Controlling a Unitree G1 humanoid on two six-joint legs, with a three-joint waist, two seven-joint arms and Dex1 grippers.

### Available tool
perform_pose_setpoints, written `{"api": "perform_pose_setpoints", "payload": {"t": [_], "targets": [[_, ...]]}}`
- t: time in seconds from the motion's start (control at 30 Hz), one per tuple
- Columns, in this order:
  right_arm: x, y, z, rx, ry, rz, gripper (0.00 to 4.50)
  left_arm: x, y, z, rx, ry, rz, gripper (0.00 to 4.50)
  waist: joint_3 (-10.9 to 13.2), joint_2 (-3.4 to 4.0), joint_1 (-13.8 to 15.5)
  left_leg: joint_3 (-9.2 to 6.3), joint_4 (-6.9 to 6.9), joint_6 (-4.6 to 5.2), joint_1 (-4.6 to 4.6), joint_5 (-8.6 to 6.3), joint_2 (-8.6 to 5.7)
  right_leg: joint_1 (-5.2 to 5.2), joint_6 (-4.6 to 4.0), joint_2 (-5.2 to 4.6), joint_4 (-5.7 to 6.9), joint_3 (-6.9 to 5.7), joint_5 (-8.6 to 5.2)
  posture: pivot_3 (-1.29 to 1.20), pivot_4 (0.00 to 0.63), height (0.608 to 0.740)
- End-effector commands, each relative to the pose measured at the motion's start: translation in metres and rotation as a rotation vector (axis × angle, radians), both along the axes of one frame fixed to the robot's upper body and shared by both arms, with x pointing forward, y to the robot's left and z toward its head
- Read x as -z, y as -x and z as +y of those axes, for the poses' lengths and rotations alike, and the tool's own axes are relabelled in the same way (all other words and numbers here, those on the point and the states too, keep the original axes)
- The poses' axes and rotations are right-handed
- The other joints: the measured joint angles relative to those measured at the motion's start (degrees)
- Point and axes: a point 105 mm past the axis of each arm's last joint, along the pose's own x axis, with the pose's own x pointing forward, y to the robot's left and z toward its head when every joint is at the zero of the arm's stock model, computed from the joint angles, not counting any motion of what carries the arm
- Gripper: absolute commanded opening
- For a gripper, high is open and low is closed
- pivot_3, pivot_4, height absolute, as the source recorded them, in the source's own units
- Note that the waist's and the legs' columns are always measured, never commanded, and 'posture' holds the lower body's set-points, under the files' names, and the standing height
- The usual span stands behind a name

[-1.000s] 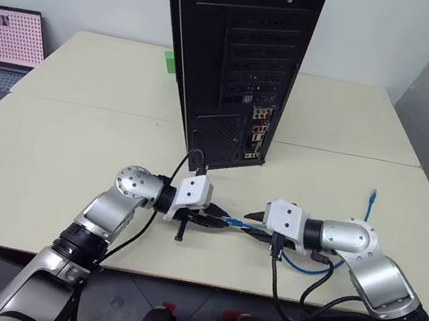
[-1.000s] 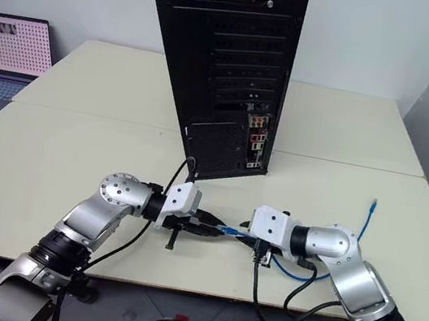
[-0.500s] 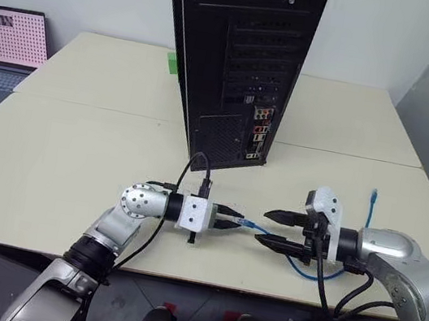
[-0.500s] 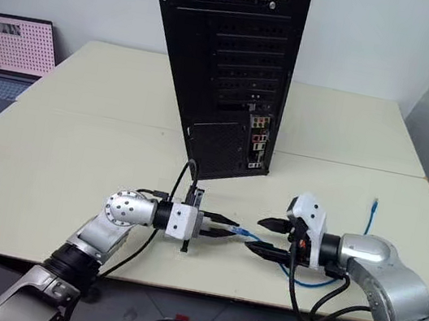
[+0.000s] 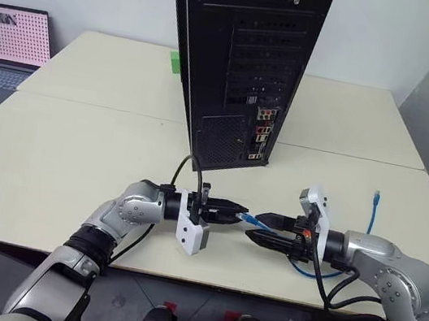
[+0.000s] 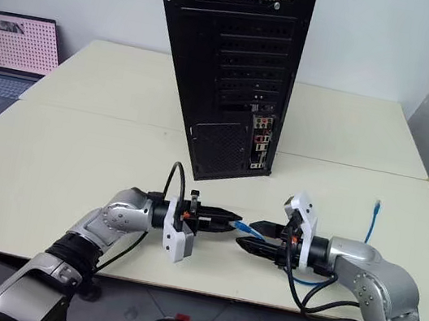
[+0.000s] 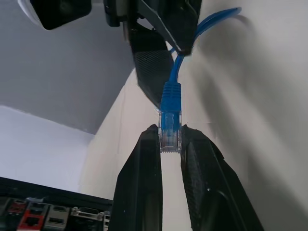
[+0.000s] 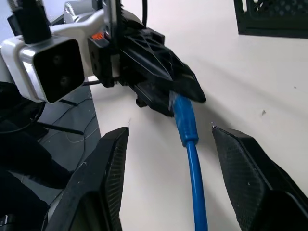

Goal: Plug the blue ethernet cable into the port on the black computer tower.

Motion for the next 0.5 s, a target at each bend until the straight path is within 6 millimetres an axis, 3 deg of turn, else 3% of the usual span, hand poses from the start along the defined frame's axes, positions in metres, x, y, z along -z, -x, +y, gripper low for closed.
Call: {"api": "perform_pose_setpoints", "payload": {"t": [0.03,0.23,0.37,0.43,0.5], "targets": [[-0.0097,-0.0023,0.0036,-0.014,-0.031,-0.031,2.73,-0.0087,-0.0009,-0.0008,0.013,0.017,-0.055,0.27,0.0,0.00,0.0,0.00,0.00,0.00,0.00,0.00,0.00,0.00,0.00,0.00,0.00,0.00,0.00,0.00,0.150,0.740],[-0.0110,-0.0056,0.0050,-0.011,-0.053,-0.017,1.48,-0.0075,-0.0002,-0.0034,0.017,0.018,-0.060,0.27,0.0,0.00,0.0,0.00,0.00,0.00,0.00,0.00,0.00,0.00,0.00,0.00,0.00,0.00,0.00,0.00,0.150,0.740],[-0.0098,-0.0059,0.0070,-0.014,-0.057,-0.006,0.39,-0.0092,0.0007,-0.0048,0.019,0.031,-0.067,0.27,0.0,0.00,0.0,0.00,0.00,0.00,0.00,0.00,0.00,0.00,0.00,0.00,0.01,0.00,0.00,0.00,0.150,0.740],[-0.0090,-0.0060,0.0076,-0.016,-0.055,-0.003,0.05,-0.0099,0.0007,-0.0051,0.016,0.040,-0.067,0.27,0.0,0.00,0.0,0.00,0.00,0.00,0.00,0.00,0.00,0.00,0.00,0.00,0.01,-0.01,0.00,0.00,0.150,0.740],[-0.0088,-0.0062,0.0080,-0.016,-0.055,-0.002,0.00,-0.0102,0.0007,-0.0053,0.014,0.044,-0.068,0.27,0.0,0.00,0.0,0.00,0.00,0.00,0.00,0.00,0.00,0.00,0.00,0.00,0.01,-0.01,0.00,0.00,0.150,0.740]]}}
